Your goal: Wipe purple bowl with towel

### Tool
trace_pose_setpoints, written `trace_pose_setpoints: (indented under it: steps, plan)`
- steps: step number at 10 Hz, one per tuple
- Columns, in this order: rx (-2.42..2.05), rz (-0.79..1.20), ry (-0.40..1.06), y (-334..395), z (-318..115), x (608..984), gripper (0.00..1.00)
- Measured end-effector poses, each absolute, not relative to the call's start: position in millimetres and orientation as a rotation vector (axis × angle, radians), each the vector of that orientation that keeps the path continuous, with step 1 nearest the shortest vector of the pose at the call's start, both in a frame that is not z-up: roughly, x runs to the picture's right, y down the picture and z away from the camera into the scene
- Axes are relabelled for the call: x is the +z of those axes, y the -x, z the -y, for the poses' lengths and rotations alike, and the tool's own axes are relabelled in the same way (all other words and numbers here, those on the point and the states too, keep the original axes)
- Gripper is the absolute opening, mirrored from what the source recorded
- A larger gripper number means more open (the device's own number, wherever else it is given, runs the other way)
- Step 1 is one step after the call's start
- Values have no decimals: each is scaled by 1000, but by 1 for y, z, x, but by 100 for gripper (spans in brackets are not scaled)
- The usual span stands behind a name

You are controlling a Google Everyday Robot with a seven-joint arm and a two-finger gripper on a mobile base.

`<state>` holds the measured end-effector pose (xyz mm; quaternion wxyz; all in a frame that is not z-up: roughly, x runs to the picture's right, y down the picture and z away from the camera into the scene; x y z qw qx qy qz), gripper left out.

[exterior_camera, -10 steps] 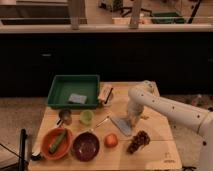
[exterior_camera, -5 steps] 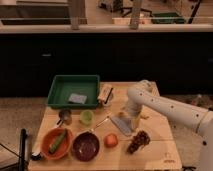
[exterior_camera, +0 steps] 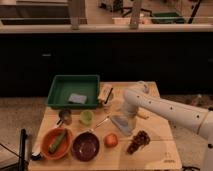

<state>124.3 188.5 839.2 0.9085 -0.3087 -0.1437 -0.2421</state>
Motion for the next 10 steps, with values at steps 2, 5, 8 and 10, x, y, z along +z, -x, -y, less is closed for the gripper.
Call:
trace_pose_setpoints:
  steps: [2,5,8,10]
  plan:
    - [-523,316,645,-118,-196,836,76]
    - [-536,353,665,-119,-211,846,47]
    - [-528,378,667,-121,-215,851,17]
    - [-533,375,667,-122,-213,849,1]
